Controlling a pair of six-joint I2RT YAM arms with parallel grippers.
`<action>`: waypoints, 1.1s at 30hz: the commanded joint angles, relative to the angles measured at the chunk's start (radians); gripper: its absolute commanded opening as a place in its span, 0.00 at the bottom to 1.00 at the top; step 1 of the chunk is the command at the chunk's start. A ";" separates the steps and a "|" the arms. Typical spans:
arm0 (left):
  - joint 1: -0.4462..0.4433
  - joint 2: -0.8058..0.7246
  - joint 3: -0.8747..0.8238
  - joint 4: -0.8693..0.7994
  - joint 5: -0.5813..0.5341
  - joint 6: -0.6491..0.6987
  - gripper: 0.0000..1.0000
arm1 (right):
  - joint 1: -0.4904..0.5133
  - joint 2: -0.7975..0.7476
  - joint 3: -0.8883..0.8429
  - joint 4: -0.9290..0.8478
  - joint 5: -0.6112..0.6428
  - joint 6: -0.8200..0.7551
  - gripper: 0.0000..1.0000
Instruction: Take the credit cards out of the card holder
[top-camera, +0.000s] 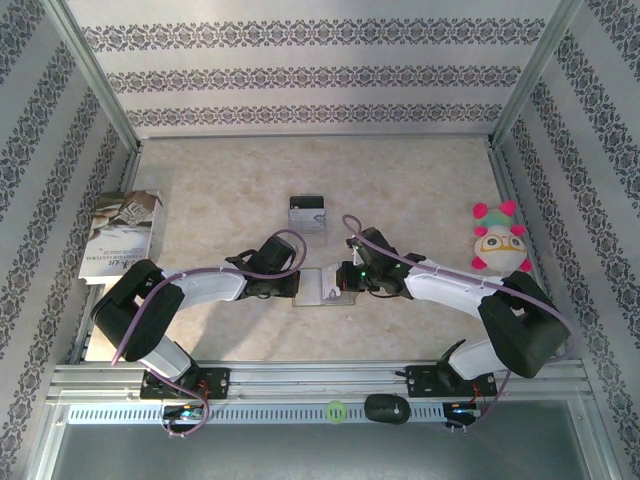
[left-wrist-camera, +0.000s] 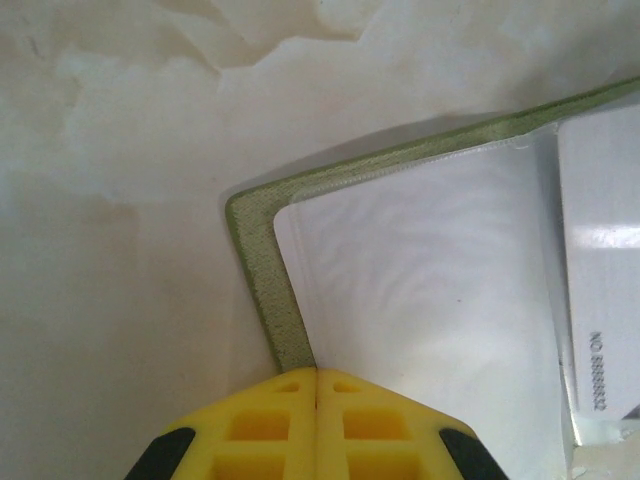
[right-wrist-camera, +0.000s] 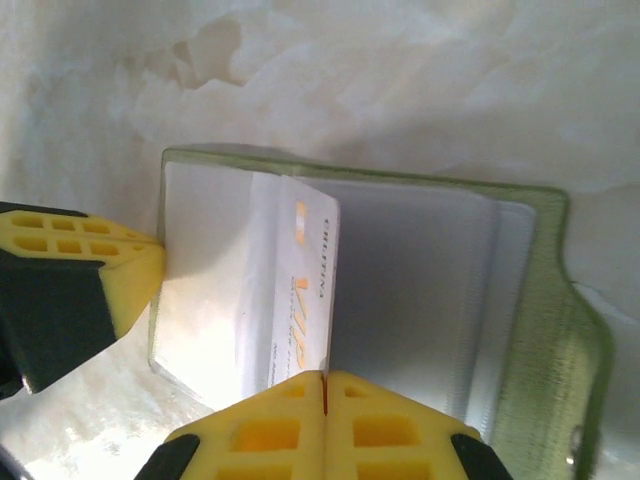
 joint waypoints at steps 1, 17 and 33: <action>0.003 0.079 -0.021 0.049 0.026 0.012 0.05 | 0.034 0.000 0.060 -0.125 0.097 -0.041 0.00; 0.012 0.082 -0.033 0.104 0.057 0.007 0.13 | 0.136 0.142 0.177 -0.150 0.121 -0.043 0.08; 0.029 0.021 -0.031 0.078 0.065 -0.001 0.24 | 0.057 0.040 0.169 -0.143 0.087 -0.155 0.00</action>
